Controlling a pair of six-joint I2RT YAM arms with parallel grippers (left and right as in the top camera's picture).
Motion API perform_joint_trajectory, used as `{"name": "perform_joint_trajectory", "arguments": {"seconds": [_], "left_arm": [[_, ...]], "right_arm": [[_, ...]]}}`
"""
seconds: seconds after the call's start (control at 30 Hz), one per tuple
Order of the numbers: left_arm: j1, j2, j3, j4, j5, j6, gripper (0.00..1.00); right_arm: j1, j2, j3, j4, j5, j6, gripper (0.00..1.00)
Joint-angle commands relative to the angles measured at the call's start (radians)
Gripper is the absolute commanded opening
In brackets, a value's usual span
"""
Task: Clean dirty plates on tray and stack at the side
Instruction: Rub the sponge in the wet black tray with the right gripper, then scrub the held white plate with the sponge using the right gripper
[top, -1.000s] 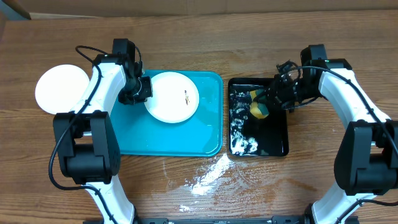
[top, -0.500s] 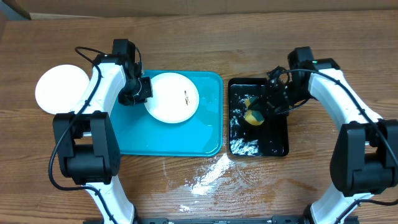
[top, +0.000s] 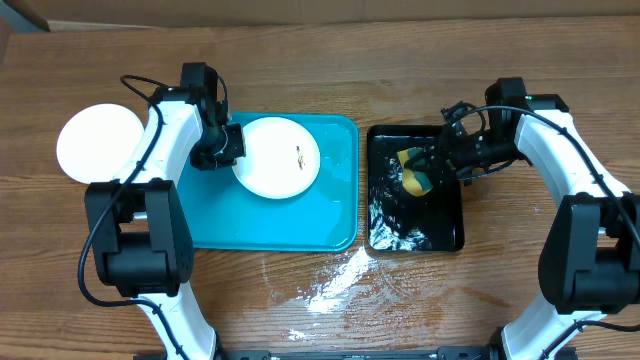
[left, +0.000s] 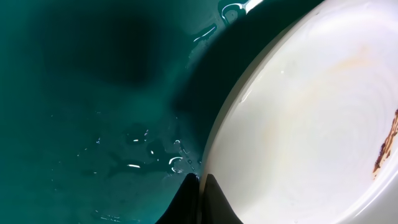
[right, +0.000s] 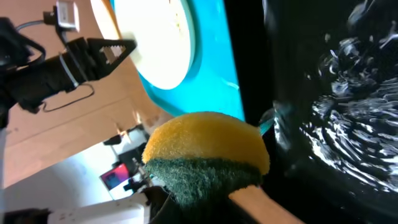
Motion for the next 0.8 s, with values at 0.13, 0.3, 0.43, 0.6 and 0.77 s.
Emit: {"name": "perform_joint_trajectory", "arguments": {"seconds": [0.13, 0.3, 0.43, 0.6, 0.77], "left_arm": [[-0.007, -0.039, 0.000, -0.002, 0.005, -0.018, 0.04], [-0.015, -0.039, -0.002, -0.014, 0.030, -0.018, 0.04], [-0.051, -0.038, -0.011, -0.005, 0.031, -0.029, 0.04], [-0.099, -0.038, -0.072, 0.071, 0.019, -0.029, 0.04], [-0.123, -0.038, -0.192, 0.201, 0.020, -0.029, 0.04]], "right_arm": [[0.007, -0.030, 0.020, 0.150, 0.064, 0.037, 0.04], [0.140, -0.030, 0.020, 0.237, 0.280, 0.133, 0.04], [0.317, -0.030, 0.020, 0.293, 0.600, 0.206, 0.04], [0.520, -0.030, 0.020, 0.425, 0.768, 0.236, 0.04], [0.637, -0.030, 0.020, 0.524, 0.970, 0.244, 0.04]]}}
